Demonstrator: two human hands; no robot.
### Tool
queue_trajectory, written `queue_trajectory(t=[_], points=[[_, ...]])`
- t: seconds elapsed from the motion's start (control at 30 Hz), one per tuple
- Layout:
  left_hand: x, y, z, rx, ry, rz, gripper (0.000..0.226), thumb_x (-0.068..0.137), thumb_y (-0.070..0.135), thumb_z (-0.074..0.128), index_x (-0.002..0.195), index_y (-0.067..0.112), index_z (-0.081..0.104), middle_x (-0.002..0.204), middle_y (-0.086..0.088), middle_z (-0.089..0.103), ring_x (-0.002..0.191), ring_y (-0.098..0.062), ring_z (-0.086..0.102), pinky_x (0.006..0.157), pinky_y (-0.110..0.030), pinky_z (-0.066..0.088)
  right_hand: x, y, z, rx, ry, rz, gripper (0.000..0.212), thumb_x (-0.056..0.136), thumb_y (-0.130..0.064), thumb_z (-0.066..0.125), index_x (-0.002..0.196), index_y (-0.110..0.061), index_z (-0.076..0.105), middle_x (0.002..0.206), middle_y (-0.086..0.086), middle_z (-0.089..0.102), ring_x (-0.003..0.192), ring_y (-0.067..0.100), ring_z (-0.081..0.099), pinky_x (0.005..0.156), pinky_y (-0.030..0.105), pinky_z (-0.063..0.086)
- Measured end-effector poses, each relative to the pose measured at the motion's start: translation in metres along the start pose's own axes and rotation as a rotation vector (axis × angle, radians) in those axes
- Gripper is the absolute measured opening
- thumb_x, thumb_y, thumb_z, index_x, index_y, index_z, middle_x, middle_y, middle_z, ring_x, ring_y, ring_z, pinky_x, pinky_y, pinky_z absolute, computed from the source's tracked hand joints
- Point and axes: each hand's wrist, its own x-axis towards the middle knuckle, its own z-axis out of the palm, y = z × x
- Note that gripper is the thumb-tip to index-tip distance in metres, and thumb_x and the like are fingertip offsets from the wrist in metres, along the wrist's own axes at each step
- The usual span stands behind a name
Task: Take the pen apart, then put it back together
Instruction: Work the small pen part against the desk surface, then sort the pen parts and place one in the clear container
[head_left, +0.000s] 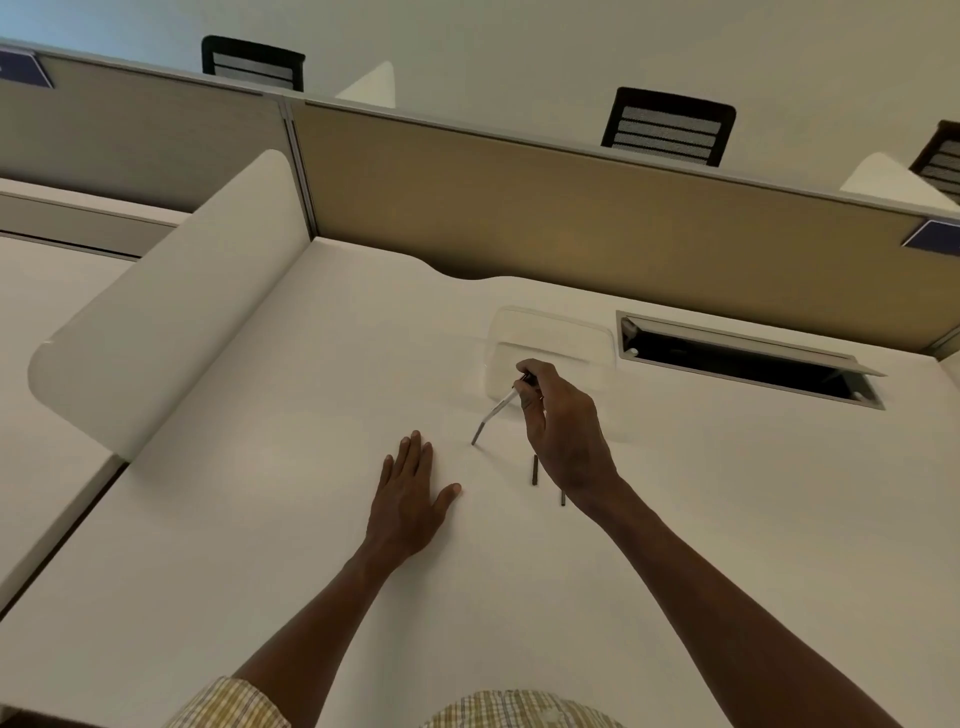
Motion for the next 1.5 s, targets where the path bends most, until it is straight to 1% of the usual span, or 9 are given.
queue_trajectory(t=[0.27, 0.6, 0.77, 0.87, 1.03, 1.17, 1.27, 1.37, 1.5], points=[[0.008, 0.004, -0.022, -0.215, -0.058, -0.065, 0.07, 0.099, 0.038, 0.051, 0.153, 0.006, 0.022, 0.163, -0.008, 0.016, 0.151, -0.018, 0.01, 0.122, -0.035, 0.009, -0.003, -0.007, -0.009, 0.019, 0.036, -0.019, 0.023, 0.097, -0.011, 0.056, 0.119, -0.005, 0.057, 0.1, 0.011, 0.071, 0.087, 0.024, 0.068, 0.073, 0.031, 0.055], [0.014, 0.061, -0.072, -0.448, 0.276, 0.18, 0.055, 0.091, 0.033, 0.067, 0.141, 0.017, 0.05, 0.146, -0.002, 0.052, 0.136, -0.013, 0.045, 0.113, -0.03, 0.036, 0.002, -0.012, -0.016, 0.057, 0.008, -0.035, 0.026, 0.097, -0.011, 0.055, 0.122, -0.005, 0.055, 0.103, 0.011, 0.071, 0.089, 0.024, 0.068, 0.077, 0.029, 0.056], [0.019, 0.087, -0.09, -0.567, 0.356, 0.269, 0.042, 0.085, 0.032, 0.073, 0.125, 0.021, 0.065, 0.124, 0.006, 0.068, 0.113, 0.009, 0.057, 0.097, -0.011, 0.045, 0.003, -0.014, -0.022, 0.054, -0.034, -0.045, 0.028, 0.097, -0.013, 0.055, 0.124, -0.005, 0.056, 0.105, 0.012, 0.071, 0.092, 0.025, 0.068, 0.08, 0.037, 0.058], [0.021, 0.096, -0.093, -0.651, 0.387, 0.298, 0.032, 0.084, 0.019, 0.075, 0.116, 0.015, 0.071, 0.107, 0.011, 0.073, 0.1, 0.002, 0.068, 0.091, -0.023, 0.054, 0.004, -0.014, -0.024, 0.042, -0.044, -0.064, 0.027, 0.098, -0.017, 0.055, 0.123, -0.007, 0.057, 0.104, 0.01, 0.071, 0.091, 0.024, 0.066, 0.079, 0.034, 0.056], [0.022, 0.101, -0.092, -0.733, 0.38, 0.294, 0.022, 0.085, 0.009, 0.073, 0.106, 0.017, 0.075, 0.09, 0.028, 0.07, 0.086, 0.001, 0.071, 0.08, -0.02, 0.056, 0.004, -0.011, -0.023, 0.048, -0.079, -0.06, 0.029, 0.098, -0.02, 0.053, 0.125, -0.009, 0.056, 0.105, 0.01, 0.071, 0.092, 0.023, 0.066, 0.079, 0.029, 0.053], [0.023, 0.096, -0.089, -0.8, 0.339, 0.194, 0.023, 0.084, 0.01, 0.075, 0.097, 0.03, 0.075, 0.077, 0.018, 0.072, 0.073, -0.015, 0.07, 0.076, -0.028, 0.057, 0.002, -0.005, -0.021, 0.146, -0.078, 0.063, 0.037, 0.1, -0.033, 0.046, 0.13, -0.012, 0.052, 0.103, 0.005, 0.074, 0.095, 0.017, 0.067, 0.082, 0.027, 0.052], [0.026, 0.088, -0.087, -0.805, 0.355, 0.154, 0.023, 0.085, 0.014, 0.074, 0.091, 0.036, 0.07, 0.071, 0.007, 0.061, 0.066, -0.014, 0.053, 0.07, -0.031, 0.05, -0.001, 0.007, -0.019, 0.129, -0.022, 0.115, 0.029, 0.1, -0.029, 0.046, 0.115, -0.01, 0.061, 0.097, 0.007, 0.074, 0.088, 0.019, 0.068, 0.078, 0.031, 0.055], [0.028, 0.08, -0.087, -0.849, 0.371, 0.1, 0.022, 0.085, 0.015, 0.074, 0.091, 0.036, 0.072, 0.071, 0.004, 0.062, 0.068, -0.014, 0.052, 0.07, -0.031, 0.048, -0.006, 0.019, -0.015, 0.077, -0.004, 0.127, 0.016, 0.096, -0.016, 0.055, 0.092, -0.008, 0.068, 0.082, 0.005, 0.072, 0.075, 0.02, 0.064, 0.071, 0.037, 0.054], [0.031, 0.073, -0.089, -0.888, 0.386, 0.018, 0.016, 0.085, 0.02, 0.073, 0.09, 0.035, 0.075, 0.072, 0.008, 0.071, 0.071, -0.012, 0.062, 0.071, -0.023, 0.049, -0.017, 0.032, -0.006, -0.029, -0.052, 0.243, 0.015, 0.09, -0.015, 0.062, 0.082, -0.011, 0.073, 0.07, 0.006, 0.065, 0.068, 0.023, 0.059, 0.066, 0.037, 0.048]])
